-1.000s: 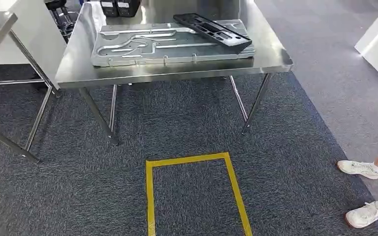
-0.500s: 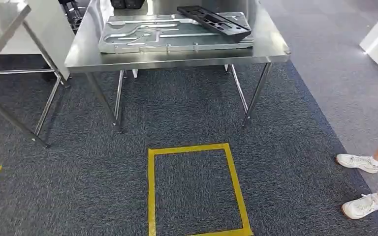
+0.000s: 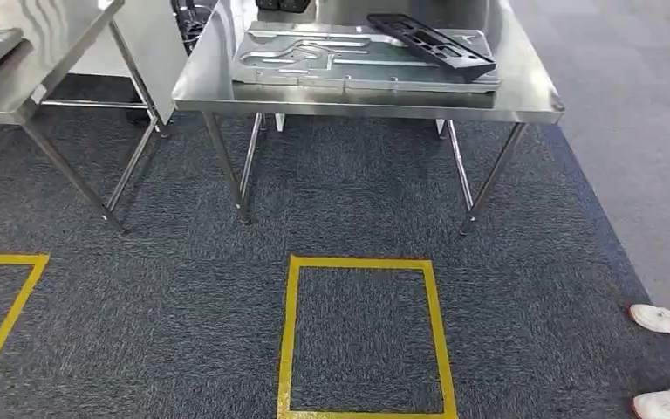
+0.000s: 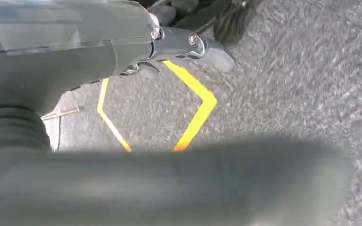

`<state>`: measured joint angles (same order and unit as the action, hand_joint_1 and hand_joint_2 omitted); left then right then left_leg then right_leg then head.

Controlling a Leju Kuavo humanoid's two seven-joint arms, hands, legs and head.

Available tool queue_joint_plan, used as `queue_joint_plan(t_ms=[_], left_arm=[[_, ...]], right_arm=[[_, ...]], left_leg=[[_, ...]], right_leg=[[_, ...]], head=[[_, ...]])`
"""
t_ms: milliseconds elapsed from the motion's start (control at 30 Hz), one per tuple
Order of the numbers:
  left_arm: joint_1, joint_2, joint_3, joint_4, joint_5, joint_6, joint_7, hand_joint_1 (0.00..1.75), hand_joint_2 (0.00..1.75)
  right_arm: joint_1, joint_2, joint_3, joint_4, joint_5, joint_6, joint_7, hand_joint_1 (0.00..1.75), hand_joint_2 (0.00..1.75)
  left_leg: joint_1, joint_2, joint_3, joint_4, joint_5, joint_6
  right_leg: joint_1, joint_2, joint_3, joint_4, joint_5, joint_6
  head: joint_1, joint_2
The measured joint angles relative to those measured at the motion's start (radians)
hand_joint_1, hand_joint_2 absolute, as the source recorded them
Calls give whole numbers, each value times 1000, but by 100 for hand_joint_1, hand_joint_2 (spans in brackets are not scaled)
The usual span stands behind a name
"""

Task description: Take the parts from the cabinet and place them on the table.

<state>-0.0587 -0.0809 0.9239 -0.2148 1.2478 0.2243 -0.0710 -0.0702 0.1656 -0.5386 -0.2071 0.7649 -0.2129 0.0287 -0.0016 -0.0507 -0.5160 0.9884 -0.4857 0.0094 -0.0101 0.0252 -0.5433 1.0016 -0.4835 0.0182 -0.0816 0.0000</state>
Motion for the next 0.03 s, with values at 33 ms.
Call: queue_joint_plan(t_ms=[33], left_arm=[[1,0,0,0,0,-1,1,0,175]], right_arm=[[-3,0,0,0,3,-6,6,0,0]], left_leg=[[2,0,-2,-1,1,-6]], right_leg=[[2,0,-2,1,1,-5]], head=[[0,0]])
